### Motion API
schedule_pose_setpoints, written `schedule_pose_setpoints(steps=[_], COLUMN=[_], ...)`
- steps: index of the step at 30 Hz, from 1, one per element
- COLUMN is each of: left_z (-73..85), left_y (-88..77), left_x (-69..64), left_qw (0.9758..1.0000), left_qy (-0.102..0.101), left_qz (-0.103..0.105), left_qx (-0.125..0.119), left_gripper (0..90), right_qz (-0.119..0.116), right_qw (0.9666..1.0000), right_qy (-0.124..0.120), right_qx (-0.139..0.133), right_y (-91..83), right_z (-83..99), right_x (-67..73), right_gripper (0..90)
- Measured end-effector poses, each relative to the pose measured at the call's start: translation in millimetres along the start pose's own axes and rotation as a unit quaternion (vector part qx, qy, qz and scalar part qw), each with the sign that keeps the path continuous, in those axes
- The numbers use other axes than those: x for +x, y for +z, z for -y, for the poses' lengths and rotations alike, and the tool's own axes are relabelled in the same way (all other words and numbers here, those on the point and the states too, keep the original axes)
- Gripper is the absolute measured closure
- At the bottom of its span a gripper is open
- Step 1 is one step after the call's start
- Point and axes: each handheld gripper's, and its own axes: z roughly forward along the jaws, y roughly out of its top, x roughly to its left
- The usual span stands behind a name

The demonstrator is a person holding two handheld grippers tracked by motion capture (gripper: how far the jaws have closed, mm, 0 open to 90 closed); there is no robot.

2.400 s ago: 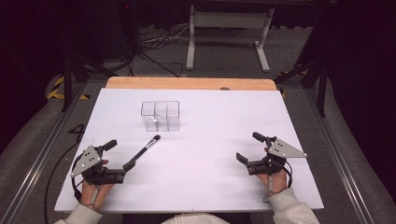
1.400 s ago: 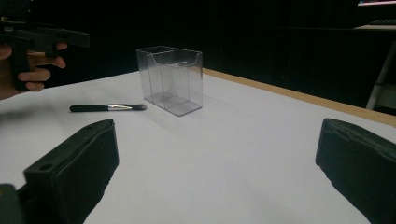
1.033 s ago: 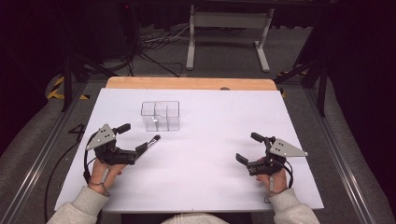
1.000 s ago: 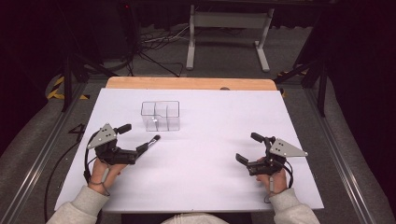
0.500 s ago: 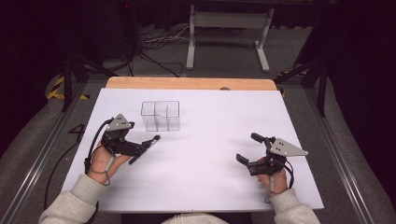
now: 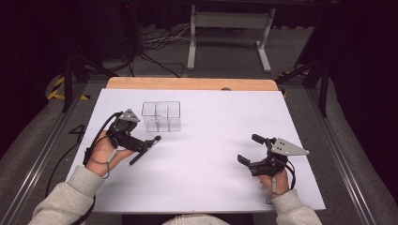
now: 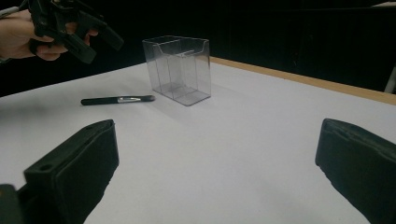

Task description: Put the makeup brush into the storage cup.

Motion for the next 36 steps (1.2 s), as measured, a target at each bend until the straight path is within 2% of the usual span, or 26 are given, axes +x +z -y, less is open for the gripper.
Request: schedule_pose_setpoints(steps=[4,8,14,17,18,19,20,22,23,25,26,27,28,31,36], left_z=[-5.1,-9.9,-15.6,-17.9,-19.3,-19.3,-20.2,-20.7,-20.7,-20.5,-20.5,-20.3,-20.2,-20.0,-19.9], left_y=[1.7,6.5,10.0,9.9,11.0,11.0,13.6,16.0,16.0,19.4,19.4,20.6,22.4,24.9,27.4], left_x=[1.6,3.2,3.4,5.1,7.0,7.0,8.6,10.7,10.7,13.2,13.2,13.4,14.7,15.6,15.4], left_qw=[0.9997,0.9982,0.9963,0.9962,0.9951,0.9951,0.9933,0.9917,0.9917,0.9895,0.9895,0.9886,0.9871,0.9845,0.9823], left_qy=[0.0,0.002,0.004,-0.003,-0.009,-0.009,-0.014,-0.019,-0.019,-0.023,-0.023,-0.028,-0.027,-0.028,-0.03], left_qz=[0.001,0.004,-0.002,-0.001,0.006,0.006,0.005,0.007,0.007,0.009,0.009,0.01,0.01,0.012,0.013], left_qx=[0.023,0.06,0.086,0.086,0.099,0.099,0.115,0.127,0.127,0.142,0.142,0.148,0.158,0.173,0.184], left_gripper=[3.4,3.3,3.7,6.2,6.4,6.3,6.4,6.4,6.5,6.8,7.3,7.7,8.0,8.6,9.4], right_qz=[-0.012,-0.019,-0.02,-0.02,-0.021,-0.021,-0.021,-0.021,-0.021,-0.021,-0.021,-0.021,-0.022,-0.022,-0.023], right_qw=[0.9998,0.9997,0.9997,0.9997,0.9996,0.9996,0.9996,0.9996,0.9996,0.9996,0.9996,0.9996,0.9995,0.9995,0.9995], right_qy=[0.011,0.01,0.011,0.013,0.013,0.014,0.014,0.015,0.015,0.016,0.016,0.016,0.017,0.017,0.017], right_qx=[0.006,0.011,0.01,0.01,0.011,0.011,0.012,0.012,0.012,0.012,0.012,0.012,0.013,0.013,0.014], right_y=[1.6,2.6,2.5,2.4,2.5,2.5,2.6,2.7,2.7,2.6,2.6,2.6,2.7,3.0,3.3], right_z=[0.6,1.2,1.0,1.2,1.3,1.4,1.4,1.5,1.5,1.6,1.7,1.7,1.8,1.9,2.1], right_x=[-1.8,-1.4,-1.5,-1.8,-1.7,-1.7,-1.9,-1.9,-2.0,-2.2,-2.3,-2.3,-2.3,-2.2,-2.2], right_gripper=[0.0,0.0,0.0,0.0,0.0,0.0,0.0,0.0,0.0,0.0,0.0,0.0,0.0,0.0,0.0])
